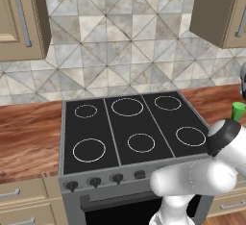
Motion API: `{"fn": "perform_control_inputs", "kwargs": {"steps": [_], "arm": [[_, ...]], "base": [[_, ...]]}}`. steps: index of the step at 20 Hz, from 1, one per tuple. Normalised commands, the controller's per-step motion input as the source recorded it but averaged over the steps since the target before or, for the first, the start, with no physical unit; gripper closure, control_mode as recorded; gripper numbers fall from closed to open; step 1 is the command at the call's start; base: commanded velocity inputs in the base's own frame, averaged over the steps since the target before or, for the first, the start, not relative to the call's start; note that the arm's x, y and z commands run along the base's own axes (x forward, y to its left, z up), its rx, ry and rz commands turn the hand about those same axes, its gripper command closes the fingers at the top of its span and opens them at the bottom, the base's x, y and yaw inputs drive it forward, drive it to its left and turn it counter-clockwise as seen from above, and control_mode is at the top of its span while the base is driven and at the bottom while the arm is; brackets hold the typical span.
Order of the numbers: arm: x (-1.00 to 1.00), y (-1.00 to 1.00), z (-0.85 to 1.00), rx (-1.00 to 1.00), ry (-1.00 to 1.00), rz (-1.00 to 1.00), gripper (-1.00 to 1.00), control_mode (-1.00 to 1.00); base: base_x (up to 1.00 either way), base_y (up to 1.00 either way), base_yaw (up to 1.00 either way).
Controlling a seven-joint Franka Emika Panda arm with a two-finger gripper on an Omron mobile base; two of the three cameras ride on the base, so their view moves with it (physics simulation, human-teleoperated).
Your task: Pick the cup and bowl from the counter and place them on the counter next to the sink.
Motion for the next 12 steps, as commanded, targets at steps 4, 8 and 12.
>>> {"fn": "perform_control_inputs", "kwargs": {"steps": [4,8,12], "arm": [[0.01,-0.03,-0.03,0.0,-0.01,0.05,-1.0,-1.0],[0.11,0.0,-0.05,-0.03,0.03,0.01,-1.0,-1.0],[0.15,0.0,-0.23,-0.07,0.04,0.0,-1.0,-1.0]], "base": [[0.0,0.0,0.0],[0.0,0.0,0.0],[0.0,0.0,0.0]]}}
